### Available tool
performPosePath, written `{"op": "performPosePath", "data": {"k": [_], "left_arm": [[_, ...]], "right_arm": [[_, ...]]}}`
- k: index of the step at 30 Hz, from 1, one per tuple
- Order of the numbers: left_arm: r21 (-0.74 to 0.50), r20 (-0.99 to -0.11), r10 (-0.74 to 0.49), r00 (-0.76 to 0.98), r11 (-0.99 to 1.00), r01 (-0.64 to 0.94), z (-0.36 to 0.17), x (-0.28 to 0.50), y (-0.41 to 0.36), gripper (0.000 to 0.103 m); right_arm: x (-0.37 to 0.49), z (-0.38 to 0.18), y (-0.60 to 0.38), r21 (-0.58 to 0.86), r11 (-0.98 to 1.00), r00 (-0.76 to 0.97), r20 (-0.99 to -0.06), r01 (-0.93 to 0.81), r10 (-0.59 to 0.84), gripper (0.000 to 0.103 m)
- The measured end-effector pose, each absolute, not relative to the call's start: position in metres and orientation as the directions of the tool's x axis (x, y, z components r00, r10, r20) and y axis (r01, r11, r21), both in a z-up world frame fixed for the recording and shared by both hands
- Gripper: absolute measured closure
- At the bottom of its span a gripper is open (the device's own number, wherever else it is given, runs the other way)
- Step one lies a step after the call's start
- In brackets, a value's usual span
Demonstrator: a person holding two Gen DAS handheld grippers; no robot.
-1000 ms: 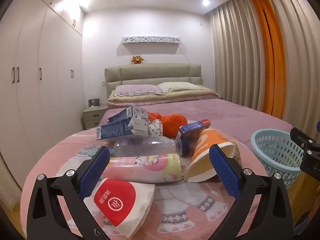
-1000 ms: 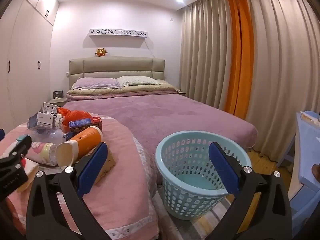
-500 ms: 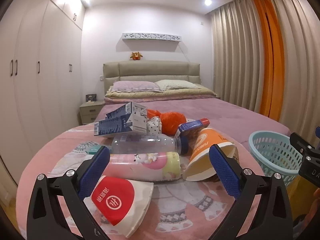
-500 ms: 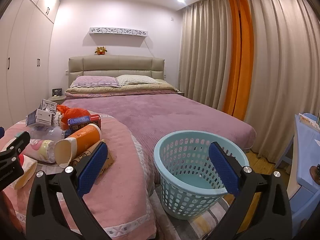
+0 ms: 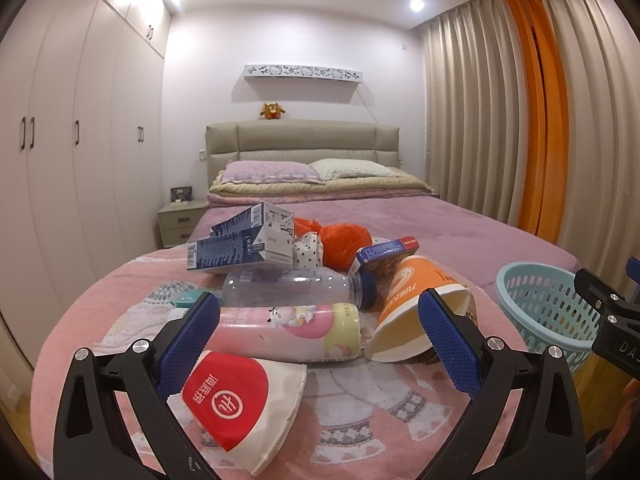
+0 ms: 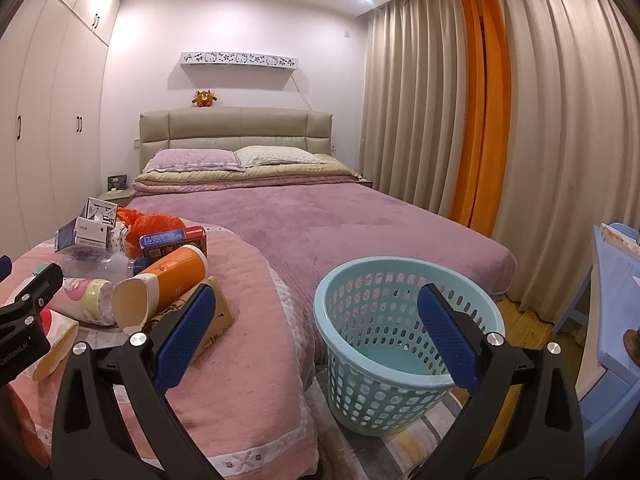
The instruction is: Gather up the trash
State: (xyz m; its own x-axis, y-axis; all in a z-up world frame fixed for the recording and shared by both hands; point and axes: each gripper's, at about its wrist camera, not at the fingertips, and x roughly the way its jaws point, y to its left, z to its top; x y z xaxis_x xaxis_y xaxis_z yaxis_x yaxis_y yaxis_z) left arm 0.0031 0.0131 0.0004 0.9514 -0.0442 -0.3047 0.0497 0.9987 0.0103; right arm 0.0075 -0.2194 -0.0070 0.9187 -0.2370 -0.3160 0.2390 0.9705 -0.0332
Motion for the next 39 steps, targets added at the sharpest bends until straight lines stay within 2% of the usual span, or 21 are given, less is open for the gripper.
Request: {"op": "performPosePath", "data": {"k": [26, 28, 30, 32, 35, 39], "left_arm": [[-0.017, -0.313, -0.051, 0.948, 0.999, 0.048, -0.002, 0.008, 0.016, 0.007], [-0.023, -0.316, -0.047, 0.948, 0.999, 0.042, -0.001, 0.008, 0.019, 0.007], [-0.043, -0.356, -0.07, 0.932, 0.997, 0.058, 0.003, 0.01, 0.023, 0.007], [-0.105, -0.382, -0.109, 0.918, 0.992, 0.074, 0.009, 0.008, 0.037, 0.007], [-0.133, -0.391, -0.101, 0.915, 0.99, 0.053, 0.015, -0.001, 0.056, 0.007], [-0.157, -0.456, -0.101, 0.884, 0.987, 0.032, 0.017, -0.005, 0.081, 0.007]], "right_arm": [[0.012, -0.012, -0.229, -0.029, 0.954, 0.896, -0.334, 0.299, -0.291, 0.008], [0.013, -0.012, -0.229, -0.029, 0.955, 0.896, -0.339, 0.294, -0.286, 0.011], [0.014, -0.01, -0.228, -0.027, 0.96, 0.898, -0.347, 0.278, -0.27, 0.014], [0.013, -0.009, -0.227, -0.028, 0.96, 0.899, -0.344, 0.279, -0.271, 0.014], [0.014, -0.008, -0.226, -0.011, 0.964, 0.903, -0.348, 0.266, -0.253, 0.014], [0.018, -0.006, -0.219, -0.018, 0.974, 0.911, -0.351, 0.224, -0.216, 0.027]]}}
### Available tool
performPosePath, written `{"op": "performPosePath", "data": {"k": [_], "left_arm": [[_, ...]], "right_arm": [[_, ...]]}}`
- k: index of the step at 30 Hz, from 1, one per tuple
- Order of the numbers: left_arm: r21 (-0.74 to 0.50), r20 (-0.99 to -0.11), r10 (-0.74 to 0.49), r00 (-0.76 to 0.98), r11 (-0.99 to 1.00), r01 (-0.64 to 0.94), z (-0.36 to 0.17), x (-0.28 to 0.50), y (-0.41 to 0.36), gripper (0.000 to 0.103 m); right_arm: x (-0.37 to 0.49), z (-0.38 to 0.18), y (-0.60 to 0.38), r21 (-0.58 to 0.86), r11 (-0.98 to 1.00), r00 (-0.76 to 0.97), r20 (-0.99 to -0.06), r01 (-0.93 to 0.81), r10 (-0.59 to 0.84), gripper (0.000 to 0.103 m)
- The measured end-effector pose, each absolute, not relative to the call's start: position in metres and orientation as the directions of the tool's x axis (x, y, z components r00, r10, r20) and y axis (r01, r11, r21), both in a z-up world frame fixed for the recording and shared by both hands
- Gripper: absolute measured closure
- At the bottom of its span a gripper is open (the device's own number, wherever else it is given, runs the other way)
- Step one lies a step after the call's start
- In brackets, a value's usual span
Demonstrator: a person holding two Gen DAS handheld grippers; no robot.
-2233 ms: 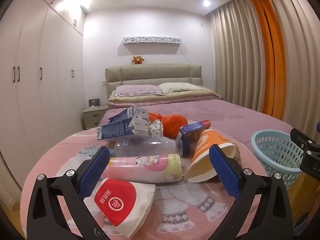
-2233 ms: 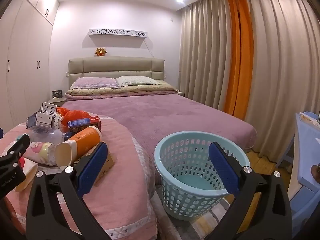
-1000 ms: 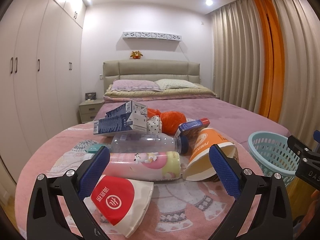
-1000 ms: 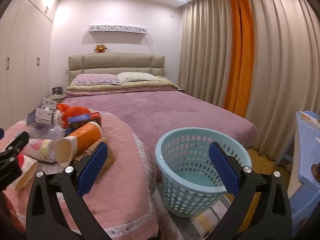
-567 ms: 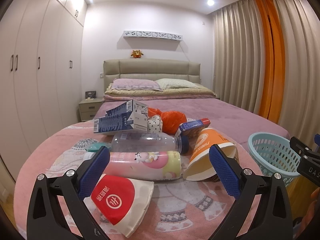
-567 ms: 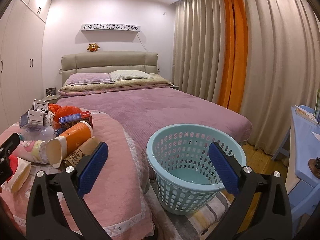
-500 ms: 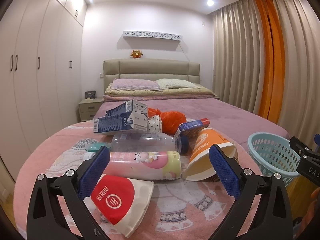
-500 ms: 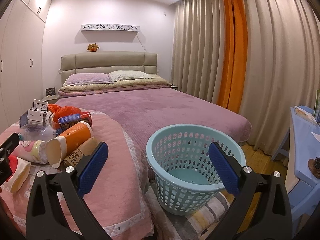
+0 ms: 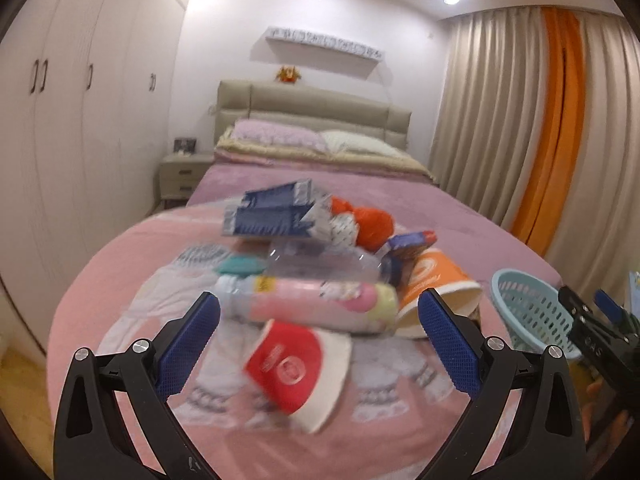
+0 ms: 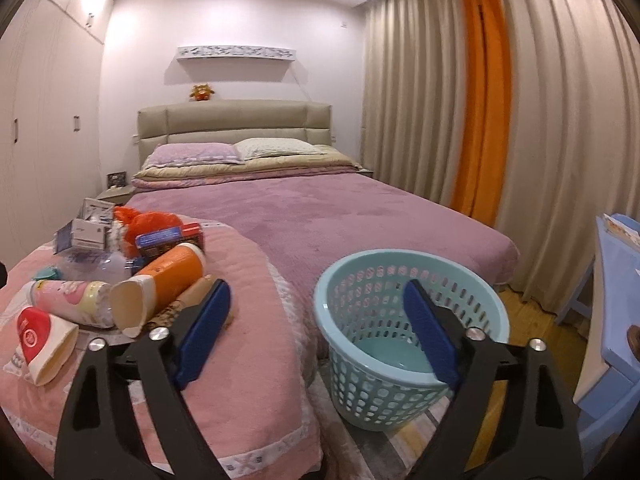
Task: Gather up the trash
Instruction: 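Grasp the red-white paper cup with left tool while right tool grasps orange tube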
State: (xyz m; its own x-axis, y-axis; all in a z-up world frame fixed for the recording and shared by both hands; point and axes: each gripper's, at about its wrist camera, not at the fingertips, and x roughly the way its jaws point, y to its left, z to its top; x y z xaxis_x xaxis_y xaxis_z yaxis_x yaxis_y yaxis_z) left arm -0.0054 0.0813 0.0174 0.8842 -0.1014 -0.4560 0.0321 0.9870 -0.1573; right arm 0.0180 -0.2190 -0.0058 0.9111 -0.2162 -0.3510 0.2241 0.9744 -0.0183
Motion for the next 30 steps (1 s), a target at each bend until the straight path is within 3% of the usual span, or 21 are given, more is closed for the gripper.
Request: {"op": "performPosePath", "data": {"k": [4, 6, 16, 17, 19, 24, 30], "left_arm": [[-0.179, -0.562, -0.137, 0.816, 0.983, 0.041, 0.005, 0.004, 0.097, 0.007], [-0.186, -0.608, -0.146, 0.78, 0.982, 0.038, -0.003, 0.008, 0.1, 0.007], [-0.142, -0.678, -0.13, 0.724, 0.989, 0.045, -0.029, 0.022, 0.091, 0.007], [-0.136, -0.676, -0.121, 0.727, 0.99, 0.039, -0.028, 0.023, 0.091, 0.007], [-0.128, -0.67, -0.107, 0.734, 0.991, 0.028, -0.026, 0.028, 0.096, 0.007], [-0.159, -0.693, -0.139, 0.708, 0.987, 0.039, -0.028, 0.047, 0.108, 0.008], [-0.244, -0.71, -0.202, 0.674, 0.969, 0.034, -0.035, 0.06, 0.117, 0.01]], "right_arm": [[0.024, 0.0, -0.211, 0.0, 0.99, 0.922, -0.364, 0.142, -0.132, 0.052], [0.029, 0.004, -0.207, 0.012, 0.994, 0.923, -0.373, 0.107, -0.094, 0.055], [0.056, -0.004, -0.201, 0.103, 0.995, 0.879, -0.475, 0.003, 0.047, 0.054], [0.059, -0.004, -0.199, 0.128, 0.991, 0.869, -0.487, -0.022, 0.083, 0.052], [0.064, 0.0, -0.192, 0.151, 0.987, 0.861, -0.492, -0.058, 0.126, 0.037], [0.088, 0.007, -0.16, 0.114, 0.988, 0.84, -0.523, -0.101, 0.147, 0.037], [0.119, -0.003, -0.134, 0.111, 0.991, 0.772, -0.622, -0.078, 0.13, 0.038]]}}
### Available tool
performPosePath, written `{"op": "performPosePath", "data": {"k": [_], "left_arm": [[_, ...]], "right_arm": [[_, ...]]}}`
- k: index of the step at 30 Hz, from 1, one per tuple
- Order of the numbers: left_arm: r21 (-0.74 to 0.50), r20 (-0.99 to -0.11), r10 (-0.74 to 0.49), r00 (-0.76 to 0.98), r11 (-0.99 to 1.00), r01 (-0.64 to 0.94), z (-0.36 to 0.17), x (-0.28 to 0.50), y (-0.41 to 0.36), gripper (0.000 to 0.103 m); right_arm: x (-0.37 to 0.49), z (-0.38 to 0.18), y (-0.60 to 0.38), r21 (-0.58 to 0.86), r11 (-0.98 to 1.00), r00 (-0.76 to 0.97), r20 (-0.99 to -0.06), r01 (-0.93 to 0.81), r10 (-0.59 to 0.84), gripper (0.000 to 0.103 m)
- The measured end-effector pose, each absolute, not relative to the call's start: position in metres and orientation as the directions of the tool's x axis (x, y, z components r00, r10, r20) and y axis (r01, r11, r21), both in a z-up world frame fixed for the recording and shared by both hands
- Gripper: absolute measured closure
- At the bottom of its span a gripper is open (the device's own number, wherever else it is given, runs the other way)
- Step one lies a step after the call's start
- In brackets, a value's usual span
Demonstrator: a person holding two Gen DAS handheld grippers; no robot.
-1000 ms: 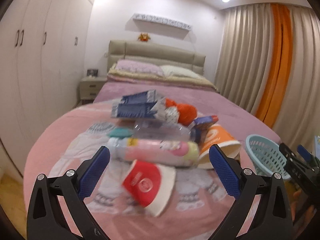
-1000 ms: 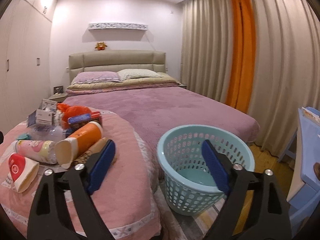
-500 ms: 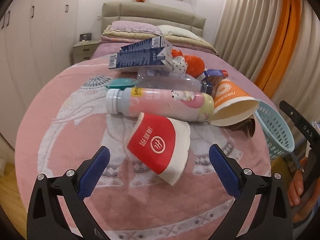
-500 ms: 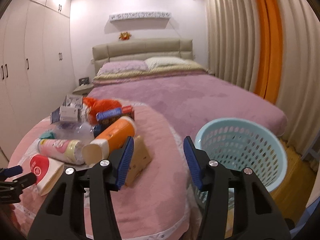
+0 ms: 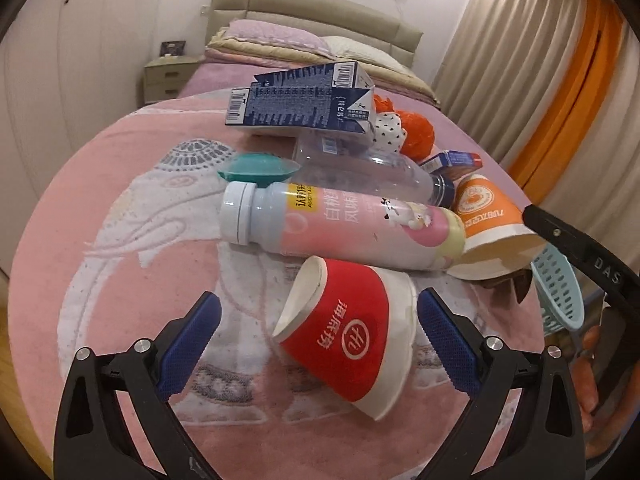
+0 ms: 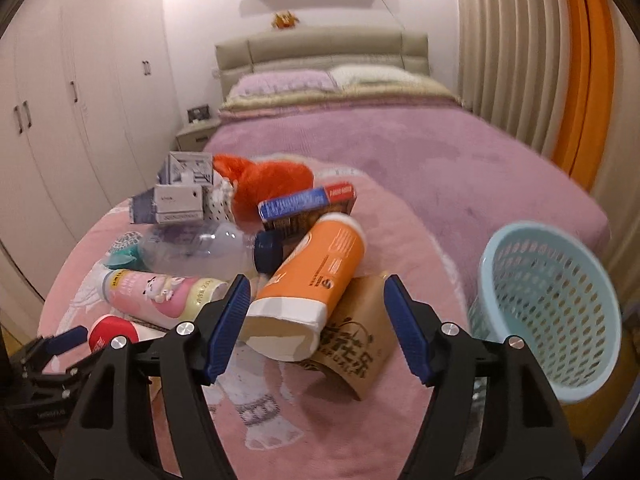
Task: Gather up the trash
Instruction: 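Grasp the red-white paper cup with left tool while right tool grasps orange tube, then lift the red-white cup with left tool while right tool lifts orange tube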
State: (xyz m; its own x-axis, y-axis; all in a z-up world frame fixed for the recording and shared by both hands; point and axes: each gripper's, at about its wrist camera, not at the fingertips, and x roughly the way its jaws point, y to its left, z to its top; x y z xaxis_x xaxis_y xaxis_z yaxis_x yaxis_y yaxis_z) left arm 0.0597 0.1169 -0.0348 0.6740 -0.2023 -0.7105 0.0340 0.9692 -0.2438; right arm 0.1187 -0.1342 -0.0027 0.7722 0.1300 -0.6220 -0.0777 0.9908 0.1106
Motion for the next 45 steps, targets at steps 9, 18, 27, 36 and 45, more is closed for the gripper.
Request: {"op": "performPosePath", "data": {"k": [9, 18, 27, 36, 45], "left_arm": [[-0.203, -0.74, -0.188, 0.646, 0.978, 0.053, -0.042, 0.076, 0.101, 0.024], [-0.183, -0.721, -0.183, 0.668, 0.981, 0.072, -0.037, 0.065, 0.095, 0.057], [-0.231, -0.698, -0.242, 0.674, 0.967, 0.109, -0.031, 0.049, 0.101, 0.078], [-0.229, -0.726, -0.305, 0.616, 0.952, 0.201, -0.031, 0.019, 0.092, 0.077], [-0.248, -0.737, -0.426, 0.524, 0.893, 0.377, -0.032, -0.008, 0.07, 0.045]], "right_arm": [[0.142, -0.021, -0.128, 0.206, 0.975, 0.694, -0.689, -0.085, 0.206, 0.044], [0.138, -0.024, -0.128, 0.224, 0.97, 0.703, -0.675, -0.093, 0.224, 0.064], [0.106, 0.001, -0.125, 0.226, 0.963, 0.723, -0.64, -0.145, 0.259, 0.07], [0.066, 0.008, -0.127, 0.171, 0.964, 0.695, -0.669, -0.202, 0.264, 0.07], [0.049, -0.009, -0.143, 0.164, 0.957, 0.656, -0.7, -0.238, 0.283, 0.07]]}}
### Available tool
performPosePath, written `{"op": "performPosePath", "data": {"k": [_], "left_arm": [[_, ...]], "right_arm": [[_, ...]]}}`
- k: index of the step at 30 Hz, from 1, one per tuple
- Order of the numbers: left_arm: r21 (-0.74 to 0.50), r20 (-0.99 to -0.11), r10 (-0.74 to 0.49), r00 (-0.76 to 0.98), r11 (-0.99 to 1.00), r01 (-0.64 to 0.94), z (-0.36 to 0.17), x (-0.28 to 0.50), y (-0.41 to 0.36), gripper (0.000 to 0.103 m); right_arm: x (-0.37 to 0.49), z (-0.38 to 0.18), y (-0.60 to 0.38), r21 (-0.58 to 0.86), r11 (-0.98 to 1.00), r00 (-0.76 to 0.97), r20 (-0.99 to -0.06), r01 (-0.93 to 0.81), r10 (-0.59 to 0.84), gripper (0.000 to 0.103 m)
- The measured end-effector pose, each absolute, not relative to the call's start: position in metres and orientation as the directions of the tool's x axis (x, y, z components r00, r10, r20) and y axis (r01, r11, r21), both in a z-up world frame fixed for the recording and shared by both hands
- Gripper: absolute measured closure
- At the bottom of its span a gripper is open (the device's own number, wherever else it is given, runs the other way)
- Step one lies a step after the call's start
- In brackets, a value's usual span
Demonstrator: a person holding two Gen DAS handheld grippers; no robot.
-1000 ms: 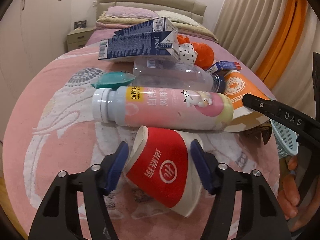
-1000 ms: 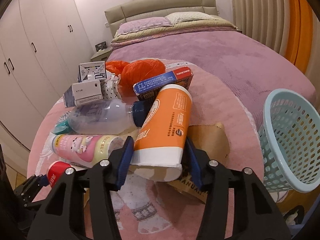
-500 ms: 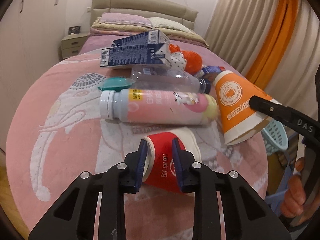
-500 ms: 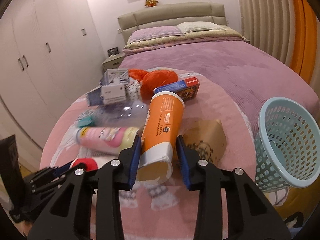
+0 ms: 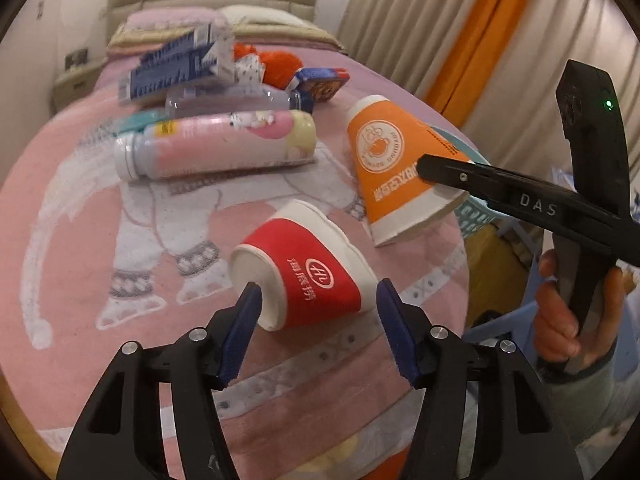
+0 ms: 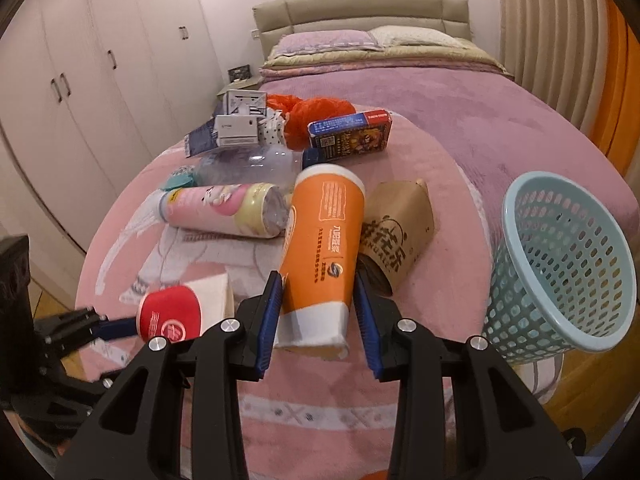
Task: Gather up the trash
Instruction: 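Lift the red-white cup with left tool while right tool lifts orange tube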
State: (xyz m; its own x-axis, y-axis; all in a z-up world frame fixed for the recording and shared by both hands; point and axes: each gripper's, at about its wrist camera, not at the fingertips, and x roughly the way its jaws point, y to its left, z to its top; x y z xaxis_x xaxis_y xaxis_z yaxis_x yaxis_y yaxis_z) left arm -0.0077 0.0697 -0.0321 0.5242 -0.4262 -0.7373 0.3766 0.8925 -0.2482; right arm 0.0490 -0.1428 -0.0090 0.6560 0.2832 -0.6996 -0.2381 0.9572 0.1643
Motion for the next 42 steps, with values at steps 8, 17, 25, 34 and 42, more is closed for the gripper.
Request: {"op": "performPosePath", "data": {"k": [8, 17, 25, 34, 42], "left_arm": [[-0.16, -0.762, -0.346, 0.548, 0.92, 0.359, -0.044, 0.022, 0.072, 0.017], [-0.228, -0.767, -0.388, 0.511, 0.909, 0.349, -0.059, 0.031, 0.056, 0.029], [-0.207, -0.734, -0.369, 0.57, 0.921, 0.33, -0.046, 0.017, 0.048, 0.048], [-0.211, -0.698, -0.401, 0.594, 0.907, 0.364, -0.031, 0.001, 0.037, 0.053], [-0.204, -0.646, -0.394, 0.654, 0.915, 0.35, -0.005, 0.004, 0.041, 0.053]], "right_arm": [[0.029, -0.001, -0.144, 0.063, 0.96, 0.682, -0.691, -0.272, 0.238, 0.069], [0.034, -0.009, -0.142, 0.073, 0.957, 0.677, -0.692, -0.28, 0.251, 0.065], [0.049, -0.026, -0.15, 0.191, 0.945, 0.646, -0.692, -0.267, 0.322, 0.059], [0.059, -0.04, -0.141, 0.219, 0.937, 0.615, -0.71, -0.271, 0.343, 0.059], [0.046, -0.018, -0.153, 0.223, 0.938, 0.676, -0.651, -0.266, 0.346, 0.071]]}}
